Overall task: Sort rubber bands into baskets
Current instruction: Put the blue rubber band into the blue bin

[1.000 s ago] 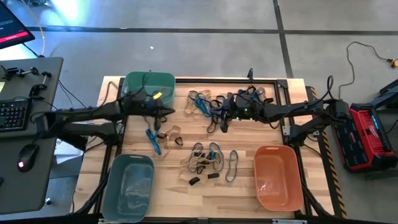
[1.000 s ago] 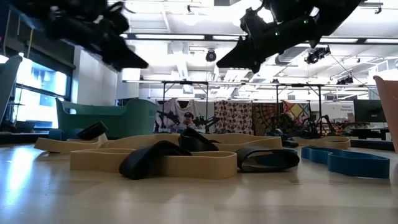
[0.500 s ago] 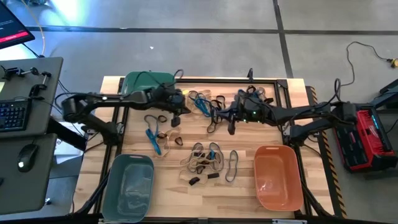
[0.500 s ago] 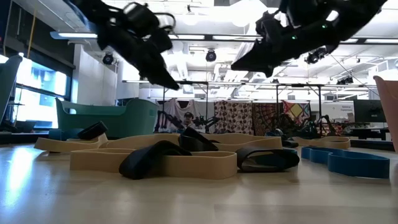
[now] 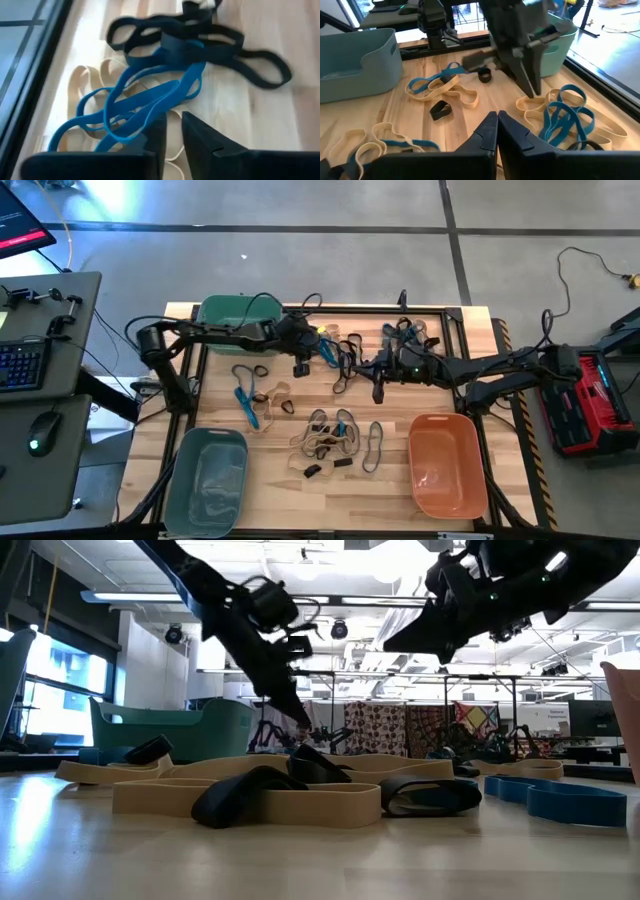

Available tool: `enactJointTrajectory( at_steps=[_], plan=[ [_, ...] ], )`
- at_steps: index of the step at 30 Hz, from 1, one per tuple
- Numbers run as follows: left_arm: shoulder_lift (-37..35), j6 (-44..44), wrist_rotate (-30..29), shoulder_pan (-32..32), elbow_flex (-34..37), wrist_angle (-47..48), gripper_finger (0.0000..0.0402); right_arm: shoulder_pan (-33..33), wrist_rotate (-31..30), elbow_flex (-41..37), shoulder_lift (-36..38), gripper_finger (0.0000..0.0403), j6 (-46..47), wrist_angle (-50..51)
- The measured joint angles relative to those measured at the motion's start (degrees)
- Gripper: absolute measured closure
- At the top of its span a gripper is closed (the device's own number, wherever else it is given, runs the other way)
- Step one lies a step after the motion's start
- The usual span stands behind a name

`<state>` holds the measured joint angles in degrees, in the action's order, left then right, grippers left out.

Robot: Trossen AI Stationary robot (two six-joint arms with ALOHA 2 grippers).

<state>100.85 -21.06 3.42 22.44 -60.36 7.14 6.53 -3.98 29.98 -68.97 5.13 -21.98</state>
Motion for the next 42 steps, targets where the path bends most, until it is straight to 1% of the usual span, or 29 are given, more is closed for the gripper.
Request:
enactJointTrajectory(
  at_steps=[3,6,10,17,21,27,30,32,35,40,42],
  plan=[
    [3.29,-2.33,-0.16,0.04,-1.91,1.86,0.0315,-0.27,0.01,0.0,0.0,0.0403,0.0,0.04],
    [5.99,-3.57,-2.82,0.04,-3.66,1.91,0.029,-0.27,0.02,0.0,0.0,0.0403,0.0,0.13],
    [8.12,-4.2,-4.23,0.04,-4.72,1.67,0.0271,-0.27,0.02,0.0,0.0,0.0403,0.0,0.35],
    [8.38,-6.51,-7.4,0.04,-5.03,1.24,0.0265,-0.27,0.02,0.0,-0.02,0.0403,-0.2,0.57],
    [8.95,-9.43,-7.4,0.17,-5.05,2.22,0.0265,-0.27,0.02,0.0,-0.02,0.0403,-0.2,0.84],
    [10.69,-9.71,-9.15,0.19,-5.03,2.71,0.0266,-0.27,0.03,0.0,-0.02,0.0403,-0.09,1.21],
    [10.93,-9.57,-9.99,0.19,-5.03,3.51,0.0276,-0.27,-0.08,0.0,-0.02,0.0403,-0.02,1.31],
    [10.89,-9.51,-9.99,0.11,-5.03,3.65,0.0289,-0.27,-0.1,0.0,-0.02,0.0403,-0.04,1.29],
    [10.83,-9.59,-10.13,-0.34,-5.03,4.97,0.0322,-0.27,-0.27,0.0,-0.02,0.0403,-0.02,1.25],
    [10.4,-10.13,-10.14,-1.23,-5.03,5.19,0.0389,-0.27,-0.31,0.0,-0.02,0.0403,-0.02,1.22],
    [9.73,-10.58,-10.14,-1.54,-5.03,5.12,0.0396,-0.27,-0.31,0.0,-0.02,0.0403,-0.02,1.2]
  ],
)
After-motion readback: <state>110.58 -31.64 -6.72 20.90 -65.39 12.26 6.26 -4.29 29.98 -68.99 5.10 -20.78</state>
